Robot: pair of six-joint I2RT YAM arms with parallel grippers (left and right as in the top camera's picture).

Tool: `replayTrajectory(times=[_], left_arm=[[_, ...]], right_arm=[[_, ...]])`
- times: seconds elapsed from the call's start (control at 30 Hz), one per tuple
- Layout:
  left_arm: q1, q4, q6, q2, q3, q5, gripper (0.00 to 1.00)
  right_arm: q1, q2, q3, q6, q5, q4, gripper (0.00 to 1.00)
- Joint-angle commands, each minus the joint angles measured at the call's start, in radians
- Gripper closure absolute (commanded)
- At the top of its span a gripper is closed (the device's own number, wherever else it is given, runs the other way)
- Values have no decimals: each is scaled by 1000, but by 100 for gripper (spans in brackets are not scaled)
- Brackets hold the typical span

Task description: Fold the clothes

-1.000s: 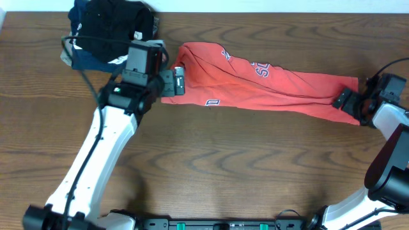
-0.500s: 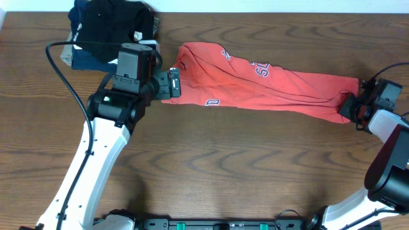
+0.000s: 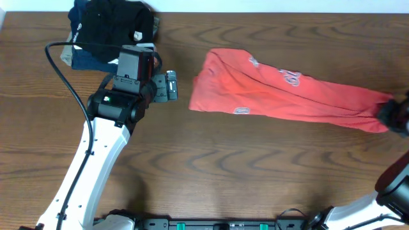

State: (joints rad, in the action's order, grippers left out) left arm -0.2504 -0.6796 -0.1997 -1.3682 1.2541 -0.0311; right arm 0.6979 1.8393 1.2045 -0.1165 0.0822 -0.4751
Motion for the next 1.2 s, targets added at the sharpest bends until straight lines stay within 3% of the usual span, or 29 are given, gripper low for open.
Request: replayTrajectory(times=[0.0, 0.17, 0.43, 0.73, 1.03, 1.07, 1.1, 1.17], left_arm=[[5, -5, 20, 10, 13, -34, 2], [5, -5, 20, 10, 13, -34, 2], [5, -5, 20, 10, 13, -34, 2], [5, -5, 21, 7, 12, -34, 2], [5, -5, 21, -17, 12, -34, 2], [5, -5, 21, -18, 12, -34, 2], [5, -4, 21, -21, 12, -34, 2], [5, -3, 20, -24, 12, -34, 2]], right_arm=[[19, -45, 91, 69, 106, -53, 99], [-58, -48, 125, 92, 222, -117, 99], [-352, -47, 124, 118, 153, -194, 99], [-645, -26, 124, 68, 73, -135, 99], [-789, 34, 124, 43, 64, -104, 98], [-793, 34, 124, 43, 64, -104, 88], [-797, 33, 124, 43, 64, -104, 68], [-798, 27, 124, 43, 83, -106, 49]])
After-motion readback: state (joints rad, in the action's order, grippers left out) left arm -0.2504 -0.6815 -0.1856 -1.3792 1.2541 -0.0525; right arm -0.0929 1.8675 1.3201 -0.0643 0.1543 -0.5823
